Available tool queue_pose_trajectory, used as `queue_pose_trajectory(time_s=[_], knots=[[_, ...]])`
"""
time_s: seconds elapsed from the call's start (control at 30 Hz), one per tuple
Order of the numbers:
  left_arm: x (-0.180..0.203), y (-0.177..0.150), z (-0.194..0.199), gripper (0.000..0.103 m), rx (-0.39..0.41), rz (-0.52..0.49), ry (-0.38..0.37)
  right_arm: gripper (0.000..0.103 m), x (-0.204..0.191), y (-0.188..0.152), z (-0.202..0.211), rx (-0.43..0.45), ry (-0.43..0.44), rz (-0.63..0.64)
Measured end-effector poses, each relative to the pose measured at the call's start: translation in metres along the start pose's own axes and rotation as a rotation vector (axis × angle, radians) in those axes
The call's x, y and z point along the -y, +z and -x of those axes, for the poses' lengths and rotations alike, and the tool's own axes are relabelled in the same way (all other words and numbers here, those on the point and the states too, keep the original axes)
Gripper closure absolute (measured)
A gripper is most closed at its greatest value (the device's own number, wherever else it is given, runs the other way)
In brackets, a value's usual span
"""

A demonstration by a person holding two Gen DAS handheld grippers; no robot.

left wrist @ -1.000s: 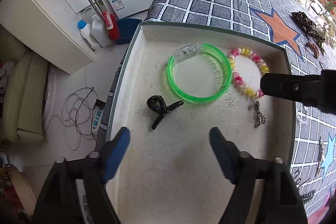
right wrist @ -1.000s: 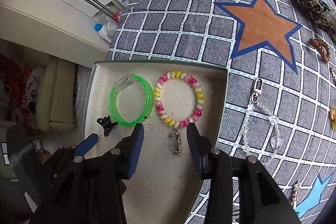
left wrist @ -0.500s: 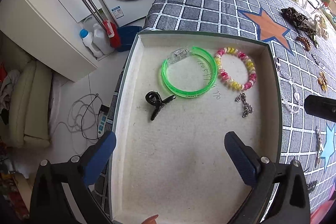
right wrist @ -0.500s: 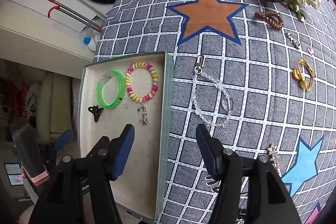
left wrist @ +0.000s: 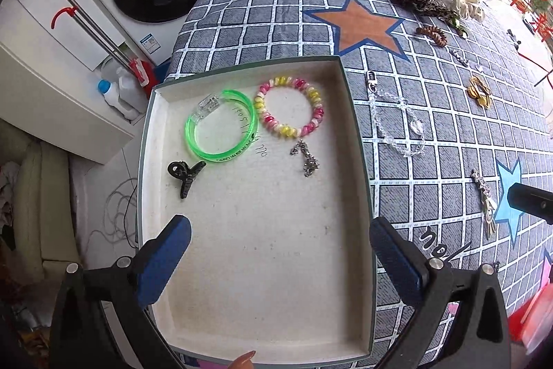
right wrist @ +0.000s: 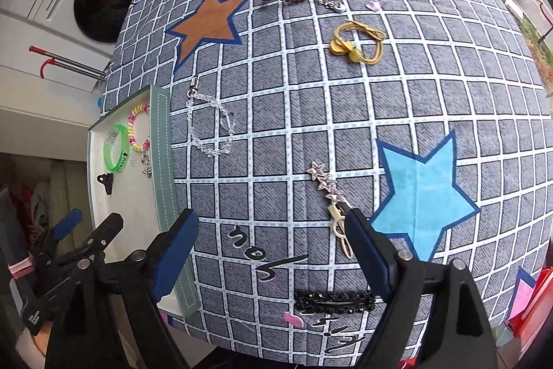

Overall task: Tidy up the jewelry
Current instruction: 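Move both open tools from the tray back over the tablecloth, then grasp the black rhinestone hair clip with the right tool while the left tool grasps the star hairpin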

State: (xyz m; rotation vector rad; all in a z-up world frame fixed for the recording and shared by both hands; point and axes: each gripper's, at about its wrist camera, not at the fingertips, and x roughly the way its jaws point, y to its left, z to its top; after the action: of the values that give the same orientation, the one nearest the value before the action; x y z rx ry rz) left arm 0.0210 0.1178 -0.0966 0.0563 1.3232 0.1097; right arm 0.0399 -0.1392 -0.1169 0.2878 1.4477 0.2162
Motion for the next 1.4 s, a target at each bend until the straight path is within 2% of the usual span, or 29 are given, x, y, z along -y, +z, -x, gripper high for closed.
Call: queue_pose_trajectory(time_s=[0.17, 0.27, 0.47, 0.77, 1.1, 1.27, 1.4], knots=[[0.033, 0.007, 0.008, 0.0, 0.006, -0.086, -0.011, 0.015, 0.041, -0.018, 0.01, -0.03, -0.029, -0.056], [0.049, 0.01, 0.011, 0.0, 0.013, -0.115, -0.015, 0.015, 0.062, -0.03, 0.016, -0.027, -0.071, -0.088], [0.081, 0.016, 0.009, 0.0, -0.01, -0.16, -0.059, 0.015, 0.103, -0.05, 0.022, -0.039, -0.096, -0.165], [0.126, 0.028, -0.002, 0.0, -0.066, -0.202, -0.148, 0.015, 0.124, -0.065, 0.024, -0.038, -0.124, -0.161], [0.154, 0.037, -0.023, 0.0, -0.136, -0.197, -0.205, 0.015, 0.101, -0.077, 0.015, -0.027, -0.117, -0.002], [0.164, 0.038, -0.037, 0.0, -0.187, -0.186, -0.264, 0.015, 0.073, -0.091, 0.002, -0.026, -0.129, 0.198], [0.173, 0.041, -0.047, 0.0, -0.222, -0.189, -0.312, 0.015, 0.048, -0.106, -0.013, -0.012, -0.188, 0.406]])
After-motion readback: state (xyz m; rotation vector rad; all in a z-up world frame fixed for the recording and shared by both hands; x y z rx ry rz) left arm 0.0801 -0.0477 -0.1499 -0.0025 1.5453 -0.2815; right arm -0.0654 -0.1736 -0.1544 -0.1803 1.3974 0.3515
